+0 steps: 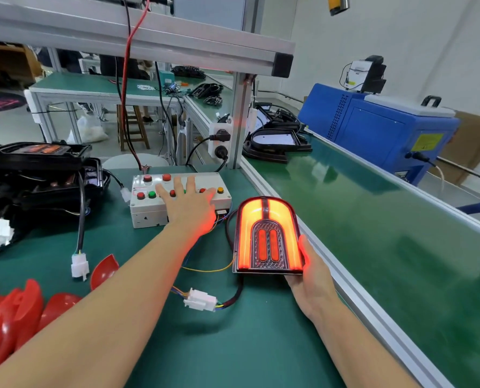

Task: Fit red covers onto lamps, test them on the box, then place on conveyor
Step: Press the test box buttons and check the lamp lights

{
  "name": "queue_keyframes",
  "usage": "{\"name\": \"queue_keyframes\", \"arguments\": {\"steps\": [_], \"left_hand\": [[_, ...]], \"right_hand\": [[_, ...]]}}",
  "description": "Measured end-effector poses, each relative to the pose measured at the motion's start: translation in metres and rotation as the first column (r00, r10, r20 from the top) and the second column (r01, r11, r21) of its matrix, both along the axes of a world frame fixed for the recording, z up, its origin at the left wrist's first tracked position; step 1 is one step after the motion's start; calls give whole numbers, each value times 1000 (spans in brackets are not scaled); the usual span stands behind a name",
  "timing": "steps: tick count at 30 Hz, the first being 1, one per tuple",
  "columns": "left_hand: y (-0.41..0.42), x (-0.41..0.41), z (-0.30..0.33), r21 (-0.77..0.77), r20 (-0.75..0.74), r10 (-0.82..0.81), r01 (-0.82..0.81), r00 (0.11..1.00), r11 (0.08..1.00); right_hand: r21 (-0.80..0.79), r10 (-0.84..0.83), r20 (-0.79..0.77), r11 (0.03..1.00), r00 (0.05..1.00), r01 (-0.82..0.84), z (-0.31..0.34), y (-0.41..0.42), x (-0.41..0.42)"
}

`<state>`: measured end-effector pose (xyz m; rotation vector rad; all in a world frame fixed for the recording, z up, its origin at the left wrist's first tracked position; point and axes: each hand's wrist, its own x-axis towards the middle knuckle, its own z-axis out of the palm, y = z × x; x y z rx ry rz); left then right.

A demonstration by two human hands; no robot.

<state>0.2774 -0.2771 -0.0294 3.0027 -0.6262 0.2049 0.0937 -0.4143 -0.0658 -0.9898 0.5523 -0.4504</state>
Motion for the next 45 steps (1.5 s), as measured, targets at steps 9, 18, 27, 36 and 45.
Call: {"name": "queue_keyframes", "arguments": {"steps": [9,18,27,36,45], "left_hand": [[5,5,-11,-10,142,-30,32,989,999],[16,15,-30,-172,216,-56,95,975,981],[18,22,-28,-199,161,-69,101,985,975],[41,4,9,-205,63,-199,207,978,956],[115,-78,36,-429,-143,-573,472,807,770]], "right_hand": [[0,8,-28,1000,1000,-8,1,0,1],[-16,21,-49,1000,999,-22,0,-2,1],[-12,30,-63,999,998,-31,0,-4,2],[-35,29,-116,999,993,-33,6,-5,7],[-25,5,-190,1000,982,-10,16,-8,15]]}}
